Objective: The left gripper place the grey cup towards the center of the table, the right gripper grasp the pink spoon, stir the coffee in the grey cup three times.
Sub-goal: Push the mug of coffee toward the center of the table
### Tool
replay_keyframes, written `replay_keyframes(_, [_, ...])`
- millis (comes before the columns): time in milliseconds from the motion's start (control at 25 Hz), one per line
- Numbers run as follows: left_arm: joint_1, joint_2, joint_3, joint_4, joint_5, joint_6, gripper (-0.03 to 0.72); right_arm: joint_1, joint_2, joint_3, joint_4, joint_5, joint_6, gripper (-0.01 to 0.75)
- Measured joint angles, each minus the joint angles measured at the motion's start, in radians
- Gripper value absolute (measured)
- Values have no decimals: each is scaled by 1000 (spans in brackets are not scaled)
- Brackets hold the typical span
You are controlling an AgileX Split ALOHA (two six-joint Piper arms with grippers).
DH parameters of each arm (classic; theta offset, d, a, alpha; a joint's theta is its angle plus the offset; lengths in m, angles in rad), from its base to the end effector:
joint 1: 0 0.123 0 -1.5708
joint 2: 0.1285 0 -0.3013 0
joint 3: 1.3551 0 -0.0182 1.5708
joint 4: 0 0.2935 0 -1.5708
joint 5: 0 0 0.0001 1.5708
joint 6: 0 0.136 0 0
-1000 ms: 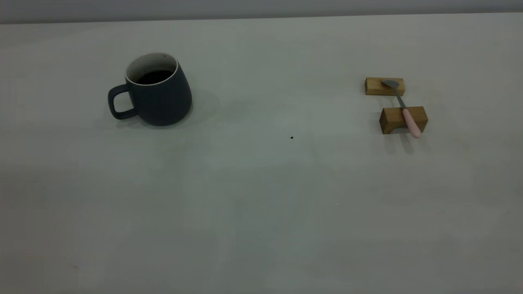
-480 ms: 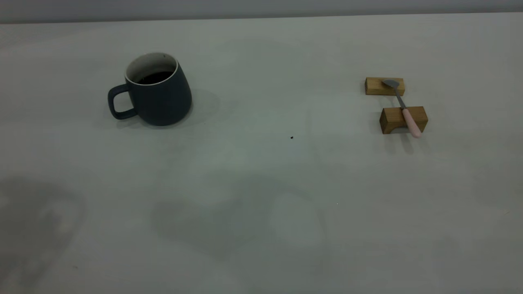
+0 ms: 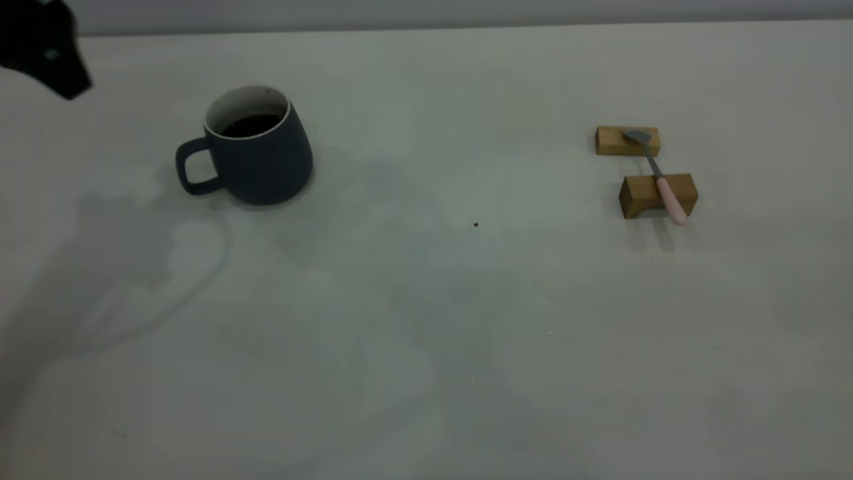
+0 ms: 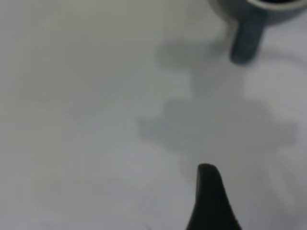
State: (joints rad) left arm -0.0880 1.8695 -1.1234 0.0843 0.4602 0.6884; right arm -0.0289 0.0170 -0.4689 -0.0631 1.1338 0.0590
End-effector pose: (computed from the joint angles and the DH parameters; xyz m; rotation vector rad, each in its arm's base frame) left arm 0.4262 -0.0325 0.1097 1.1112 2.4772 0.2554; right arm 0.0566 -0.0094 0.2569 0.0990 2.1620 -0.0599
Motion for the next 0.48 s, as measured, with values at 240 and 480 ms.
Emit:
replay_keyframes(240, [0,259,-246,0,-27,169,569,0,0,0,0,0,0,240])
replay_keyframes(480, [0,441,-471,-43,89,382,569,0,0,0,0,0,0,240])
